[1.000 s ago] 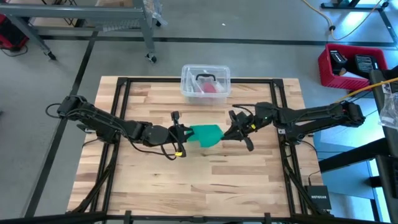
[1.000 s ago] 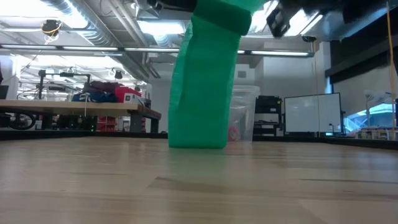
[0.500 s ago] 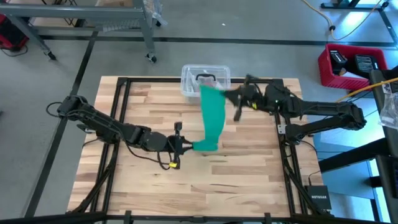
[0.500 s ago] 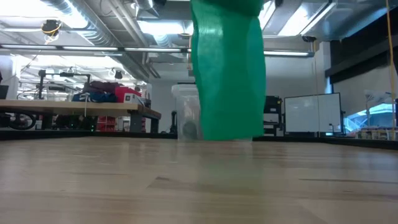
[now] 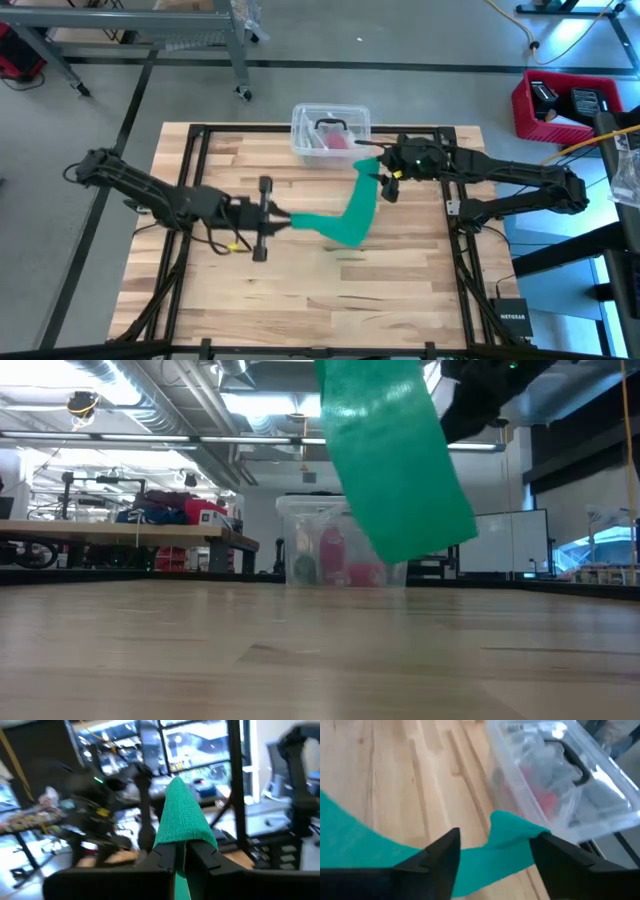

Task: Roll bandage
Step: Roll the green bandage

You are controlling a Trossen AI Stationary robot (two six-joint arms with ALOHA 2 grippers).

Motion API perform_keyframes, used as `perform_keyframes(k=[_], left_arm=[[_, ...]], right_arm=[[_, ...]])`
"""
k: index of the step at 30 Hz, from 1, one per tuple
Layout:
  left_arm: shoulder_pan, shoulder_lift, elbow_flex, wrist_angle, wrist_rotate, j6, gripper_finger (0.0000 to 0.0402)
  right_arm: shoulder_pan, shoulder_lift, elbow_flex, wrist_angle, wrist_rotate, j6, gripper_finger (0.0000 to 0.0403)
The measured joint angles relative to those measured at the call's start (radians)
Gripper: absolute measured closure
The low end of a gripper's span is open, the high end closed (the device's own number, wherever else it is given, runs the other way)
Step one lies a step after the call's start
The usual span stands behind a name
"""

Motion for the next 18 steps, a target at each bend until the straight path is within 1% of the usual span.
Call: perform_keyframes(k=[3,7,11,13,15,17,18], left_arm=[[0.039,-0.027,0.0,-0.003,-0.004,-0.01,0.0391],[0.088,-0.031,0.0,-0.008,-0.004,-0.04,0.0391],[0.126,-0.028,0.0,-0.017,-0.003,-0.061,0.0391],[0.141,-0.027,0.0,-0.041,-0.003,-0.062,0.0391],[0.15,-0.027,0.0,-0.055,-0.003,-0.066,0.0391],[0.153,-0.027,0.0,-0.066,-0.003,-0.069,0.0391],[0.153,-0.027,0.0,-0.067,-0.003,-0.069,0.0391]], right_arm=[[0.0,-0.025,0.027,-0.099,0.01,0.007,0.0132],[0.0,-0.034,0.116,-0.204,0.032,0.052,0.0109],[0.0,-0.034,0.168,-0.152,0.023,0.057,0.0099],[0.0,-0.032,0.178,-0.137,-0.03,0.075,0.0099],[0.0,-0.024,0.173,-0.14,-0.116,0.081,0.0098],[0.0,-0.011,0.149,-0.189,-0.241,0.083,0.0098],[0.0,-0.002,0.138,-0.247,-0.316,0.092,0.0098]])
